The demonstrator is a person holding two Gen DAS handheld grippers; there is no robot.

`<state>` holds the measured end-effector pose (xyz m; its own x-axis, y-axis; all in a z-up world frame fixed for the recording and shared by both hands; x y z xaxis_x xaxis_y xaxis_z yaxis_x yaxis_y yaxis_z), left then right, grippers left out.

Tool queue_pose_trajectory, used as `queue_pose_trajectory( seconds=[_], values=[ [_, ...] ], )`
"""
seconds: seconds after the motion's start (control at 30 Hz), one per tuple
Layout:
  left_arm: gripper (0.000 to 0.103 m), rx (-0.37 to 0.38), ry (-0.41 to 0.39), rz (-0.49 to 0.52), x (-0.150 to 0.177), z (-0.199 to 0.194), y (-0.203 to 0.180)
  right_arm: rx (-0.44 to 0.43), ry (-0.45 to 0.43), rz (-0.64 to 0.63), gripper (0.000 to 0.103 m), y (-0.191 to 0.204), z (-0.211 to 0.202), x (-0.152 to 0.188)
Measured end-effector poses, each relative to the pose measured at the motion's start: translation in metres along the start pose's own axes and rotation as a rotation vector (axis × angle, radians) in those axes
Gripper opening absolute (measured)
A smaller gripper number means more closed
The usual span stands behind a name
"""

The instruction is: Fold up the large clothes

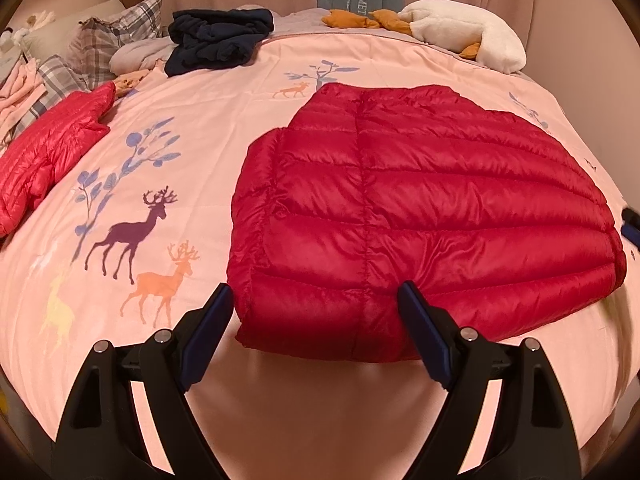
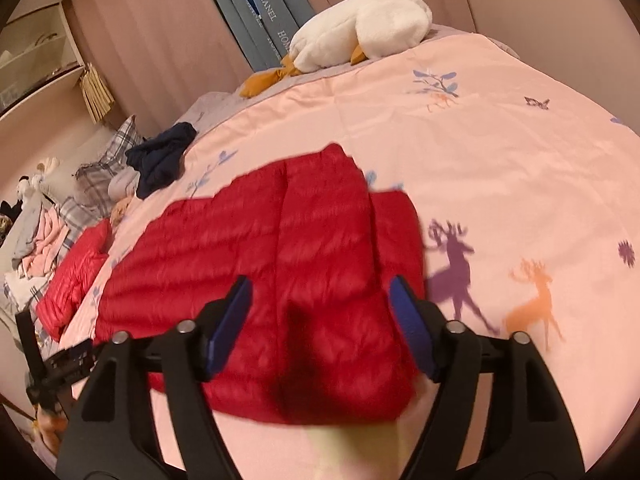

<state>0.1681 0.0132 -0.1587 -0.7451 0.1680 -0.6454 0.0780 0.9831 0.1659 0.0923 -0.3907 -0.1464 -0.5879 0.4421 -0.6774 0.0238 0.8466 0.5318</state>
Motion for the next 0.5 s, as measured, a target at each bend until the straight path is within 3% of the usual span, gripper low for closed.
queue_pose_trajectory(
  seconds=[0.23,0.3,0.5],
  values=[
    [0.085,-0.004,0.005,0.000,-0.005,0.001,-0.001,-0.011,0.076,0.055,0.079,-0.011,0.044,-0.025],
    [0.085,-0.006,0.007,0.001,-0.005,0.001,-0.002,-0.003,0.122,0.072,0.063,-0.014,0.056,-0.025],
    [0.085,-0.007,0.013,0.004,-0.006,0.003,-0.003,0.070,0.174,0.008,0.052,-0.007,0.070,-0.022]
  ],
)
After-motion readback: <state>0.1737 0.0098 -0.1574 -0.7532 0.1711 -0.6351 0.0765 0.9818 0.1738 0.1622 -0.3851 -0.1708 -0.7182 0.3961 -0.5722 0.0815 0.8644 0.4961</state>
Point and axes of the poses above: each gripper's, at about its wrist camera, not at the fingertips, and z roughly the way its jaws point, y to its left, x to its underside, the point moved 1 cm from there along z, roughly the way its jaws point, and after that the axes turned 12 degrees about -x, right-handed, at the moved point
